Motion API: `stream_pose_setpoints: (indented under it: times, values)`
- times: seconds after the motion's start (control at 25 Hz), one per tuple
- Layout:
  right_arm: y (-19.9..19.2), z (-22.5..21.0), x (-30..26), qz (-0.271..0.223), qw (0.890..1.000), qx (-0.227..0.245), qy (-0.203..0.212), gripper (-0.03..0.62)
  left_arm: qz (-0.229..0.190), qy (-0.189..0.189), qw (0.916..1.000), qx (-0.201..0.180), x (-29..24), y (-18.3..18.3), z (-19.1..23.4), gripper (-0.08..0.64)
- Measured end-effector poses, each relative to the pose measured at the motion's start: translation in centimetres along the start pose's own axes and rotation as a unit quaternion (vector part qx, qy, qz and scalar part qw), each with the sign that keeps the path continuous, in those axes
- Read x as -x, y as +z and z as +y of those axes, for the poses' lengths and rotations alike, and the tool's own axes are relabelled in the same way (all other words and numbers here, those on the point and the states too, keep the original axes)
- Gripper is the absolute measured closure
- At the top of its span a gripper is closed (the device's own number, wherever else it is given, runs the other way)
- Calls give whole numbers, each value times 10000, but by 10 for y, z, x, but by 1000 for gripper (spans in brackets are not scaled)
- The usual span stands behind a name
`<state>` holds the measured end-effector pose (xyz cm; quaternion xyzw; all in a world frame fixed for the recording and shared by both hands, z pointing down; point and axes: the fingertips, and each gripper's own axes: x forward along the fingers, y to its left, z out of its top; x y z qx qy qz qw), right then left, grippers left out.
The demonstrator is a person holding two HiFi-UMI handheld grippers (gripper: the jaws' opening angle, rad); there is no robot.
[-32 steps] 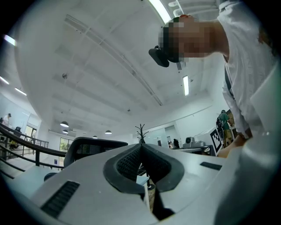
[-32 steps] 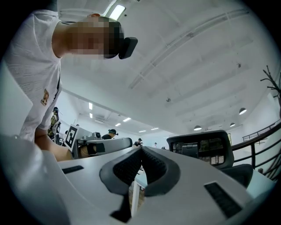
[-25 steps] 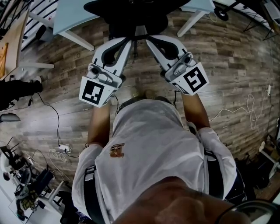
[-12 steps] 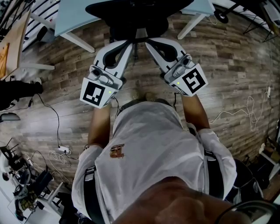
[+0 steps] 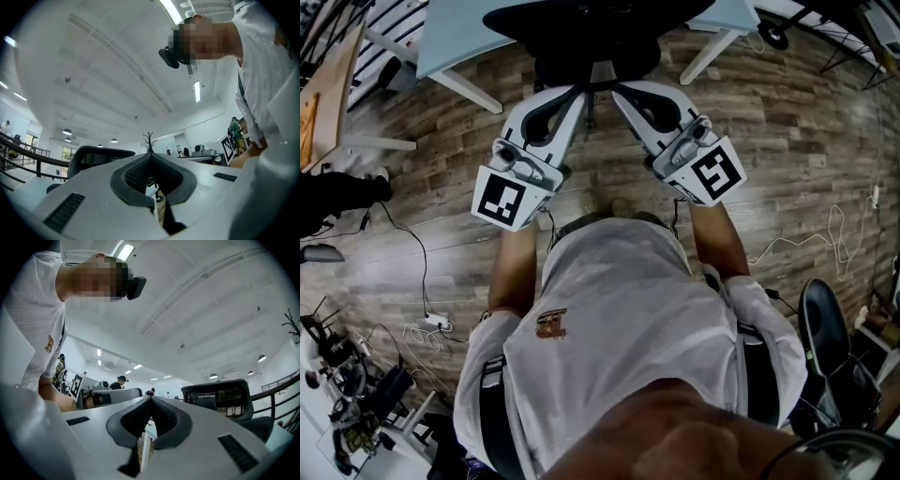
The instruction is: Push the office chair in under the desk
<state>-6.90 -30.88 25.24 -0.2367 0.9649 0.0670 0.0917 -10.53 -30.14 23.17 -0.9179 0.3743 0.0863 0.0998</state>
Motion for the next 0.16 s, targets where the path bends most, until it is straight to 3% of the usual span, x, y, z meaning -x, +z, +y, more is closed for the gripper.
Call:
stream_pose_setpoints:
  times: [0.16]
  values:
    - [0, 0, 1, 6, 10000, -18, 2, 559, -38, 7, 10000, 14, 0, 1, 0, 541]
